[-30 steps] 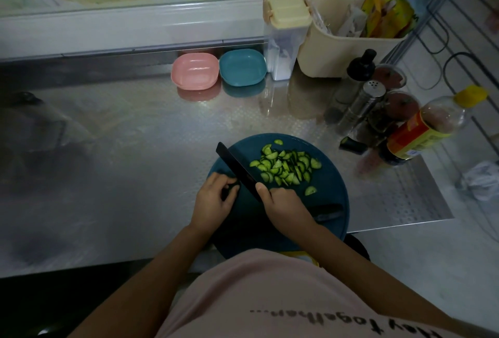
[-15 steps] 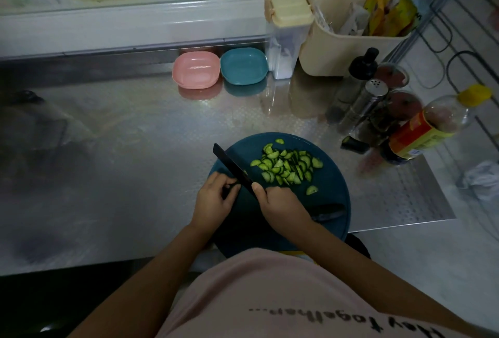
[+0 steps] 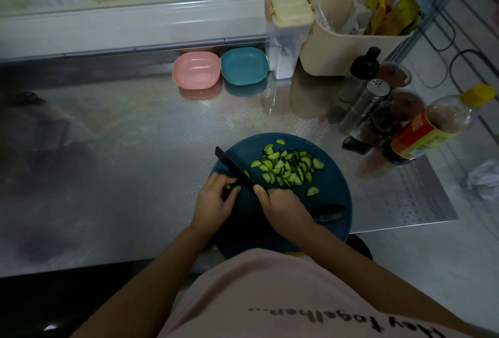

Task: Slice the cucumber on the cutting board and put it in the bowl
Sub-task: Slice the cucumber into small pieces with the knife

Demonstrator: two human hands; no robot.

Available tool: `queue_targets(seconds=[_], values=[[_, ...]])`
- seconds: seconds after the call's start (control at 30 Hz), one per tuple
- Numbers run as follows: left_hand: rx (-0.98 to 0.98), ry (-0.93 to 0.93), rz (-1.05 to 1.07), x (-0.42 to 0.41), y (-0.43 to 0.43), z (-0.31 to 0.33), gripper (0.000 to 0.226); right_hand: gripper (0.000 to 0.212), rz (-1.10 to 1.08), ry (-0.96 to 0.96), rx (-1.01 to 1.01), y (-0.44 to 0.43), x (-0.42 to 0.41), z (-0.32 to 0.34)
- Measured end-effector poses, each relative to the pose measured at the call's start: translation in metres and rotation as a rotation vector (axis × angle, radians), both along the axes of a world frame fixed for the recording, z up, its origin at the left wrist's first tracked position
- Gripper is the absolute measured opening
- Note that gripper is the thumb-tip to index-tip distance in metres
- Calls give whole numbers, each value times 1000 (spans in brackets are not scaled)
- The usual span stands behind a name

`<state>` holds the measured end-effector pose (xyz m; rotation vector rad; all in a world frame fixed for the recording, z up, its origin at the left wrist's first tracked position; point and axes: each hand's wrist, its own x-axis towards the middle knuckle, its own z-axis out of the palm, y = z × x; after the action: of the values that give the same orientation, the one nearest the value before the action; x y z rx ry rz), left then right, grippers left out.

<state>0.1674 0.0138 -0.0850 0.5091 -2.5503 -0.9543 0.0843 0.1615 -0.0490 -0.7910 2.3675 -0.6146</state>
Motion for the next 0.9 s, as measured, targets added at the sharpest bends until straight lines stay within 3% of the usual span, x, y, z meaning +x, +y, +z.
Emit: queue_targets(seconds=[0.07,0.23,0.37,0.47,0.9], values=[[-7,-4,1,-1,0,0,12,76,20,19,-15,0,0,-1],[-6,-8,4,-1,-1,-1,11,60,-17,-6,-34,-1,-1,-2],[-3,-2,8,-1,1,0,11,76,21,31,-56,-1,1,-1],[-8,8,6,-2,0,0,11,59,-22,4,-63,-1,0,-2],[46,11,3,0,-1,-1,10,57,-52,-12,-37,0,0,3]])
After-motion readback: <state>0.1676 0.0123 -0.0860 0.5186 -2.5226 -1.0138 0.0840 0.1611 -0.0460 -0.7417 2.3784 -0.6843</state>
